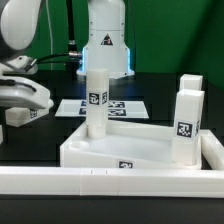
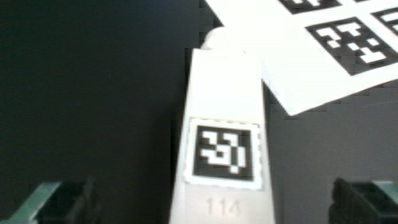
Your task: Assemble desk
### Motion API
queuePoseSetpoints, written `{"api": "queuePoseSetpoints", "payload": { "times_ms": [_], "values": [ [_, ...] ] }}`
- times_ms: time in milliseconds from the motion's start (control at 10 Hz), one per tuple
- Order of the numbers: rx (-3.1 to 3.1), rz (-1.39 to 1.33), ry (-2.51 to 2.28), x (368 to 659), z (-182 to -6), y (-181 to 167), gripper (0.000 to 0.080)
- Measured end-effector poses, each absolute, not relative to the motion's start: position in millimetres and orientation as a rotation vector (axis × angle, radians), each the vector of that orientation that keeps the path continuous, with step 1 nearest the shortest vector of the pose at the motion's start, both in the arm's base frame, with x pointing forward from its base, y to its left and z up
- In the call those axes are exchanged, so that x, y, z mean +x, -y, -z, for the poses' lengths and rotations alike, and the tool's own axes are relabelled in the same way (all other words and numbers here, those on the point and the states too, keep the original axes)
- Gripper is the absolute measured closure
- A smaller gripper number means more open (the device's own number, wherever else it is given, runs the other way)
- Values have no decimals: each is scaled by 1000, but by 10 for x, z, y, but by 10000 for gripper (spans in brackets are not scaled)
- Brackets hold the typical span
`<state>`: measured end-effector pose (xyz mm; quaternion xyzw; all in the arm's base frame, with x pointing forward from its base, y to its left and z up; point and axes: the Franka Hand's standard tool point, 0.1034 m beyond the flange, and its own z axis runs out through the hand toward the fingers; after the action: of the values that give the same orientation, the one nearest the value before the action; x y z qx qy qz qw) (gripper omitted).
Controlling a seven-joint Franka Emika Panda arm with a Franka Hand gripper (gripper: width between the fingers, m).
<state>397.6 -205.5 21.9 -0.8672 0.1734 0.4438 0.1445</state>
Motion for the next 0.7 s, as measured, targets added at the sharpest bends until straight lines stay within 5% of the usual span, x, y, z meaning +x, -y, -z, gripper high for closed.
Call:
{"api": "queuePoseSetpoints", "payload": {
  "times_ms": [500,700],
  "values": [
    [-2529,-1288,-522,3989,-66,2042,151],
    [-2528,-1288,-523,3984,-63,2045,373]
  ]
}}
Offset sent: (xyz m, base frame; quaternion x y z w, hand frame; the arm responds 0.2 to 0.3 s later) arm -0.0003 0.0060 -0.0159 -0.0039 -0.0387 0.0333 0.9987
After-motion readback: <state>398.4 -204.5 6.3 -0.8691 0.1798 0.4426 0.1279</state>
